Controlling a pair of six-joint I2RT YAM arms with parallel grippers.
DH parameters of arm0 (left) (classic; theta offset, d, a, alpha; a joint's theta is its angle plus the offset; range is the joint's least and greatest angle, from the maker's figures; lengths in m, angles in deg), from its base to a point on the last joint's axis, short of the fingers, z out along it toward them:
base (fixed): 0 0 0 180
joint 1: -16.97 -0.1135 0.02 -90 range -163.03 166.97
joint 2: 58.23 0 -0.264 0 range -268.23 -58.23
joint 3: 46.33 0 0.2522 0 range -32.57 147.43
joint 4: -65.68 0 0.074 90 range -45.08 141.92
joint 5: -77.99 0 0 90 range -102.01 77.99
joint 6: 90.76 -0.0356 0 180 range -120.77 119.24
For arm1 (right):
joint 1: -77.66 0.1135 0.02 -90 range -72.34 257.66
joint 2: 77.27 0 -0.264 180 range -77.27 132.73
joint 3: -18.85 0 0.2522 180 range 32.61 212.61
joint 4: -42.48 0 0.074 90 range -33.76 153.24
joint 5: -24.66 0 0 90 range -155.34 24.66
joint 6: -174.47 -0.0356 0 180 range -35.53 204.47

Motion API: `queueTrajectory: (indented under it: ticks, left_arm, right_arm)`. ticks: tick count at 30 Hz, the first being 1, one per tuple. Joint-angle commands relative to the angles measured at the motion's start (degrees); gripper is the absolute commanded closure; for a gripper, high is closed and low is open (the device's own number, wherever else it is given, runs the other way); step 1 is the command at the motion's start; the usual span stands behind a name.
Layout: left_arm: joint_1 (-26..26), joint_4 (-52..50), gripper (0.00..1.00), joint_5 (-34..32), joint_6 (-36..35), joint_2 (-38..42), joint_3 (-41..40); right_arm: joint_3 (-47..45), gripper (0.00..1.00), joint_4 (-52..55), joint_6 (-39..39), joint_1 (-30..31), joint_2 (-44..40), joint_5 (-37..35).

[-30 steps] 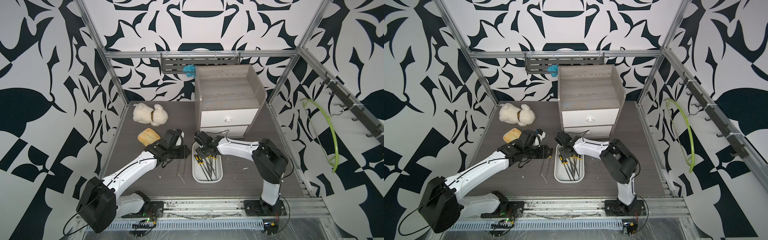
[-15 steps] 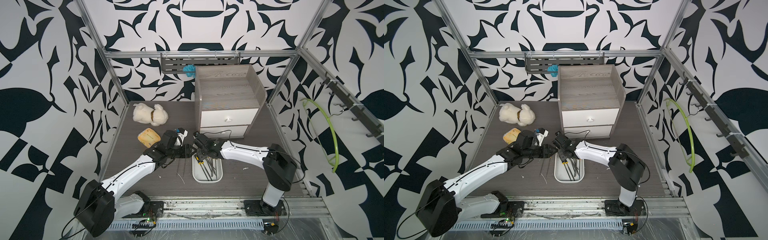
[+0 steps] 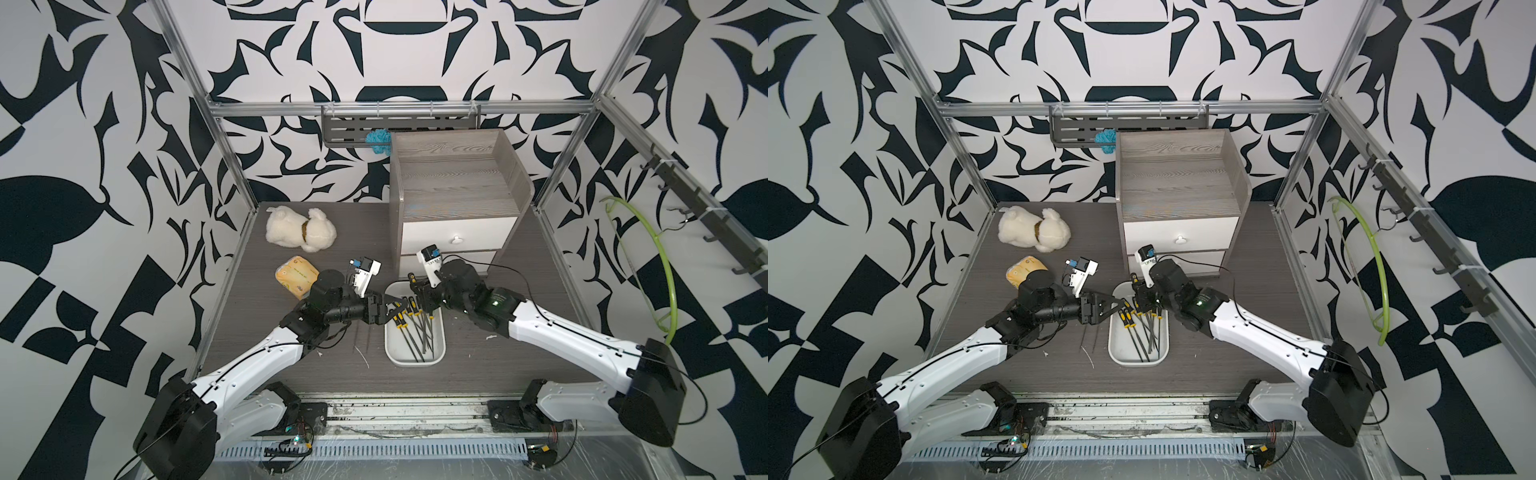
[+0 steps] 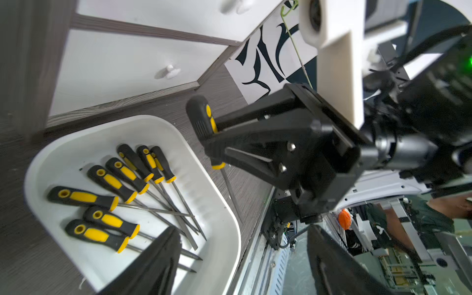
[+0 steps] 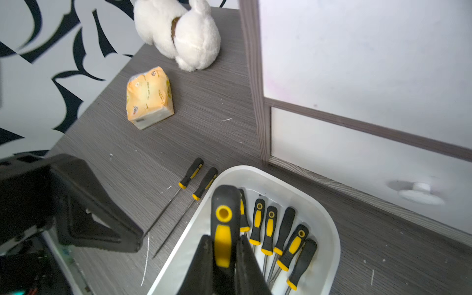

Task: Take the file tool out of the storage box
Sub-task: Pick up the file tool from the storage box.

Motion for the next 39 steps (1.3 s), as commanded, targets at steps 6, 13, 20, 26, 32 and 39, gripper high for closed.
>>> queueTrajectory:
  ticks: [6,13,20,26,32,39]
  left_arm:
    - [9.9,4.2,0.12,-3.7,-4.2,-9.9,3.6]
    - [11.7,3.7,0.23,-3.5,-3.7,-16.1,6.0]
    - [12.8,4.2,0.48,-3.7,-3.1,-18.3,6.9]
    - [12.9,5.5,0.60,-2.4,-1.6,-19.9,7.3]
    - [13.0,5.5,0.68,-3.1,-1.6,-19.4,6.9]
    - [13.0,6.3,0.74,-1.8,-1.0,-20.3,7.3]
  right_arm:
    - [-7.9,1.00,-15.4,-8.0,-4.9,-7.7,10.9]
    - [-11.0,1.00,-19.5,-10.6,-5.0,-9.5,10.0]
    - [-12.2,1.00,-21.7,-11.7,-4.9,-8.9,9.2]
    - [-14.3,1.00,-24.1,-12.6,-4.9,-10.8,7.6]
    - [-15.5,1.00,-24.0,-12.3,-4.9,-12.6,5.4]
    - [-16.8,1.00,-26.2,-13.1,-4.9,-13.2,5.1]
